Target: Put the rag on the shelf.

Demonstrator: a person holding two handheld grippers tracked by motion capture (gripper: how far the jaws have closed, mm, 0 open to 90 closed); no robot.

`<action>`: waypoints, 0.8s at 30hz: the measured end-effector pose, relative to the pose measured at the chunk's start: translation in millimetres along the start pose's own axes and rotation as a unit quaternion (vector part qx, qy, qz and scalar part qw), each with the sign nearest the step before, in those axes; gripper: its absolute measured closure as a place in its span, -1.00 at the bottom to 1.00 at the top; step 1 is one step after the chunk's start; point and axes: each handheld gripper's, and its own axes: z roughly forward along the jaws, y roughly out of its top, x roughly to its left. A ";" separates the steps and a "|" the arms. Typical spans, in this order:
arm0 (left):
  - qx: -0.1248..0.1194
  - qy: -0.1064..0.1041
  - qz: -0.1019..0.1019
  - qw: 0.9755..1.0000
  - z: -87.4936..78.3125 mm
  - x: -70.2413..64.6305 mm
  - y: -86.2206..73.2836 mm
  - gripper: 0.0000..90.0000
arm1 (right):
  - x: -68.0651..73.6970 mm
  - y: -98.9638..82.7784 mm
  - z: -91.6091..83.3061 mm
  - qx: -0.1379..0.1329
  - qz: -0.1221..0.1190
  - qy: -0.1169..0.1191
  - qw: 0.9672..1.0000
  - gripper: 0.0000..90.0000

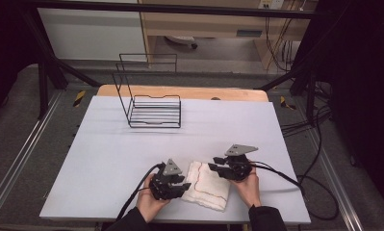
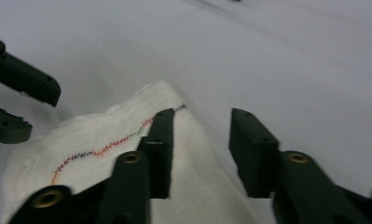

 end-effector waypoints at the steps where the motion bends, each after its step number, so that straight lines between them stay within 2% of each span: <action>1: -0.005 0.005 -0.001 1.000 -0.8 2.8 4.2 0.14 | -2.1 -1.1 -3.9 -0.007 0.005 -0.007 1.000 0.06; 2: -0.010 0.008 -0.001 1.000 -0.8 5.9 8.6 0.00 | -5.5 -4.7 -12.9 -0.023 0.026 -0.012 0.999 -0.18; 3: -0.015 0.010 -0.001 1.000 0.2 9.0 12.7 0.00 | -5.5 -4.7 -12.9 -0.023 0.026 -0.012 0.999 -0.18; 5: -0.015 0.016 0.002 1.000 5.2 14.8 20.7 -0.23 | -10.3 -11.0 -25.0 -0.027 0.039 -0.026 0.999 -0.44; 7: -0.006 0.017 0.002 1.000 12.9 20.4 27.5 -0.29 | -12.3 -13.4 -27.9 -0.027 0.040 -0.031 0.998 -0.50; 9: 0.001 0.023 0.005 1.000 20.9 25.0 32.8 -0.40 | -17.0 -20.2 -35.0 -0.025 0.056 -0.039 0.997 -0.65; 12: 0.005 0.029 0.010 1.000 32.4 31.4 38.0 -0.46 | -19.3 -24.0 -38.7 -0.020 0.061 -0.043 0.997 -0.72; 14: 0.003 0.025 -0.001 1.000 40.0 35.4 39.2 -0.46 | -21.4 -29.1 -42.1 -0.015 0.068 -0.042 0.997 -0.84; 18: 0.015 0.025 -0.010 1.000 53.3 41.8 38.6 -0.38 | -21.6 -31.9 -43.4 -0.006 0.066 -0.045 0.997 -0.90; 20: 0.022 0.022 -0.014 0.999 58.2 43.8 37.2 -0.21 | -21.3 -32.3 -43.1 -0.006 0.061 -0.046 0.997 -0.92; 22: 0.027 0.014 -0.016 0.999 61.3 43.9 35.9 0.00 | -20.9 -32.0 -43.9 -0.005 0.068 -0.048 0.997 -0.92; 24: 0.027 0.006 -0.022 0.999 62.5 43.0 35.5 0.06 | -21.3 -32.2 -44.1 -0.006 0.067 -0.049 0.997 -0.91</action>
